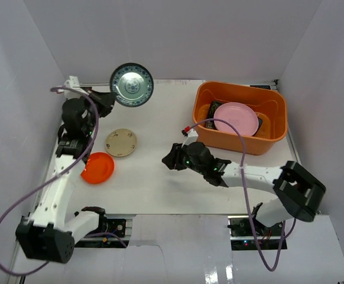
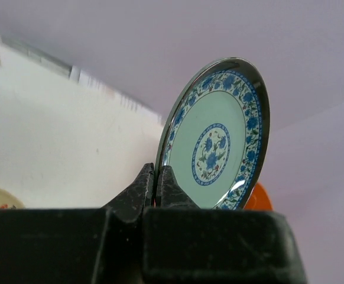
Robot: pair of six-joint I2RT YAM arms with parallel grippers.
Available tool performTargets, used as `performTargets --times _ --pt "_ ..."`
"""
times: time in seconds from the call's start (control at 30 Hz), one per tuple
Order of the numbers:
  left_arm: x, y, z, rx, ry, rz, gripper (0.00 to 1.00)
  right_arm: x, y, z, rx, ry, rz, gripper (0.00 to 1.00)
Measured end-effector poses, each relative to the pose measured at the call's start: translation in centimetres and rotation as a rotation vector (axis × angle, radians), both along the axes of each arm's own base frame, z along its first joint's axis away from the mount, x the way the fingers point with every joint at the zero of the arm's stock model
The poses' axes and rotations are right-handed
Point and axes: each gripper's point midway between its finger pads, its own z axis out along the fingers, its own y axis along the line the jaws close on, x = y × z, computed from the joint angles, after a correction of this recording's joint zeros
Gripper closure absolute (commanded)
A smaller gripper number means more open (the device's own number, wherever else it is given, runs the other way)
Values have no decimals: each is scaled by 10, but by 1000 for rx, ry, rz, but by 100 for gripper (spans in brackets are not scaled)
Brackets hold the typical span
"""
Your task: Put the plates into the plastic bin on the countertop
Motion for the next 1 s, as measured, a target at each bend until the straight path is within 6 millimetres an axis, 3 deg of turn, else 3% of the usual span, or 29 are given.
performTargets --times 0.1,0.2,0.3,0.37,0.47,0.6,0.67,0.77,0.8,0.83,0.9,1.0 --pt "-44 22 58 41 -165 69 100 14 20 -23 -27 51 -33 52" --pt "-80 35 86 85 -260 111 100 35 56 -32 -23 85 -46 39" --pt "-100 41 79 114 -270 123 100 57 100 -32 14 101 -45 32" --pt "-110 41 56 136 -224 113 100 68 124 -35 39 114 -48 31" --pt "-113 29 25 147 -152 49 100 83 149 -50 47 144 -66 33" --pt "-122 4 -5 154 -73 -67 100 99 168 -80 27 194 -115 39" --pt "-127 -6 -6 153 -73 -111 100 106 174 -92 32 214 -145 42" --pt "-138 -14 2 147 -106 -149 100 116 185 -92 54 229 -171 53" --pt "-141 -16 5 146 -119 -157 100 118 188 -94 59 236 -179 61" --pt "-145 -16 9 148 -134 -161 100 120 189 -97 62 241 -191 79" --pt "-149 -17 16 151 -159 -166 100 124 187 -102 70 256 -229 90" --pt "-154 -17 28 156 -189 -169 100 125 178 -103 89 246 -263 92"
